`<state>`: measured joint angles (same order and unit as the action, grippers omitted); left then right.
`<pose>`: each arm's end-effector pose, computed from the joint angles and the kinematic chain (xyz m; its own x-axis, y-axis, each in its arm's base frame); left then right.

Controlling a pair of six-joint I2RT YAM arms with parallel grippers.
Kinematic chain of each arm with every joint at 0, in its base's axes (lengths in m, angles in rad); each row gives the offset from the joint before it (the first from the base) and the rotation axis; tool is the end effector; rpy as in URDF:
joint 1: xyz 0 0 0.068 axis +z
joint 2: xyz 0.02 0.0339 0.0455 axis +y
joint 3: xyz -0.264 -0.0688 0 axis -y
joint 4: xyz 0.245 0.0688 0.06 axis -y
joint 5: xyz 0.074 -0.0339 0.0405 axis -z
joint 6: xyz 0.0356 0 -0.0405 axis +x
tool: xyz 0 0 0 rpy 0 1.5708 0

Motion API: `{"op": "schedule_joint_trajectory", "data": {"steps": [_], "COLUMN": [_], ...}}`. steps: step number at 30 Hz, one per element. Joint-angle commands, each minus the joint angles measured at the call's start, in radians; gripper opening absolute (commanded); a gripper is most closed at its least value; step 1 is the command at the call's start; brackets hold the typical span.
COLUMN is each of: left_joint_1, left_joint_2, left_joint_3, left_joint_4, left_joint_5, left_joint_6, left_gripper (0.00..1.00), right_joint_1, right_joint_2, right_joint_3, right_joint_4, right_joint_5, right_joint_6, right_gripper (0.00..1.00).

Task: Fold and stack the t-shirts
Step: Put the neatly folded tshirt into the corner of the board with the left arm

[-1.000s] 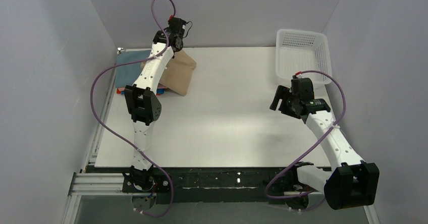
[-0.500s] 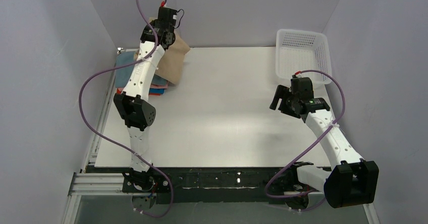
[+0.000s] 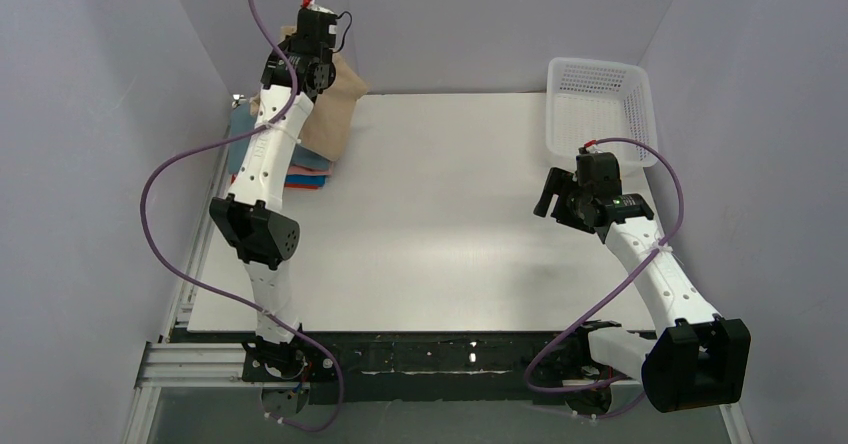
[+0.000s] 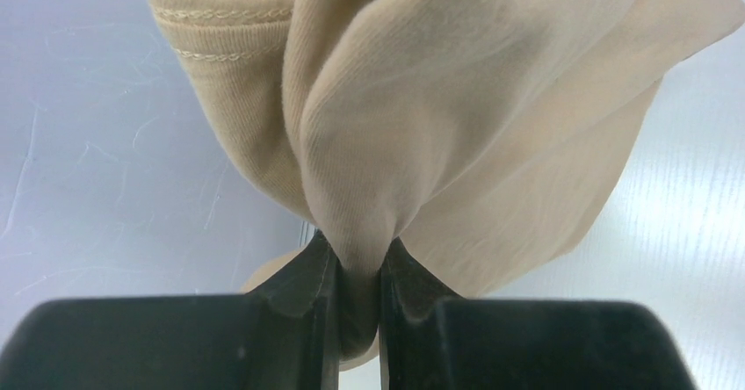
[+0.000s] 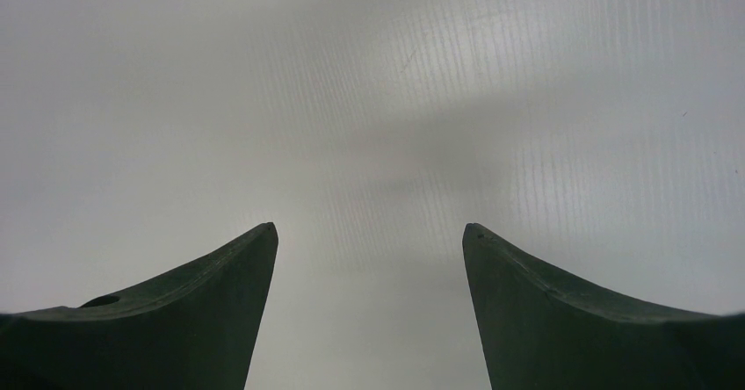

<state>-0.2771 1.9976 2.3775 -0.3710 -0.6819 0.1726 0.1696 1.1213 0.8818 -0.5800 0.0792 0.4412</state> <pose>0.4257 -0.0977 0.5013 -0.0592 0.1555 -0.9861 -0.3894 0.9059 0.1662 0.2294 0.0364 0.2714 -0.7005 0.3119 -0.6419 0.2036 0.9494 0.2392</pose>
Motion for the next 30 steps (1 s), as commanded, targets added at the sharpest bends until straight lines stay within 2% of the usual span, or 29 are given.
{"op": "schedule_joint_trajectory", "data": {"steps": [1,10,17,20,27,30], "left_joint_1": [0.045,0.171,0.275,0.334,0.430,0.476], "left_joint_2": [-0.010,0.039,0.084,0.130,0.188,0.203], "left_joint_3": [-0.026,-0.138,-0.197,-0.166,-0.142,-0.164], "left_joint_4": [0.019,0.064,0.118,0.132,0.148,0.157], "left_joint_5": [-0.068,-0.018,0.170,0.198,0.327,0.426], "left_joint_6": [-0.014,-0.075,-0.164,-0.165,-0.273,-0.324], "left_gripper": [0.00,0.00,0.00,0.00,0.00,0.00], "right_joint_1": [-0.005,-0.005,-0.005,-0.005,-0.005,-0.005], "right_joint_2": [-0.002,0.015,0.019,0.022,0.024,0.025], "right_joint_3": [0.032,0.042,0.051,0.063,0.083,0.084], "right_joint_4": [0.011,-0.012,-0.037,-0.056,-0.109,-0.149], "right_joint_5": [0.013,0.044,0.058,0.072,0.099,0.092], "right_joint_6": [-0.003,-0.001,0.010,0.018,0.041,0.050], "right_gripper": [0.85,0.85,0.85,0.85,0.85,0.85]}}
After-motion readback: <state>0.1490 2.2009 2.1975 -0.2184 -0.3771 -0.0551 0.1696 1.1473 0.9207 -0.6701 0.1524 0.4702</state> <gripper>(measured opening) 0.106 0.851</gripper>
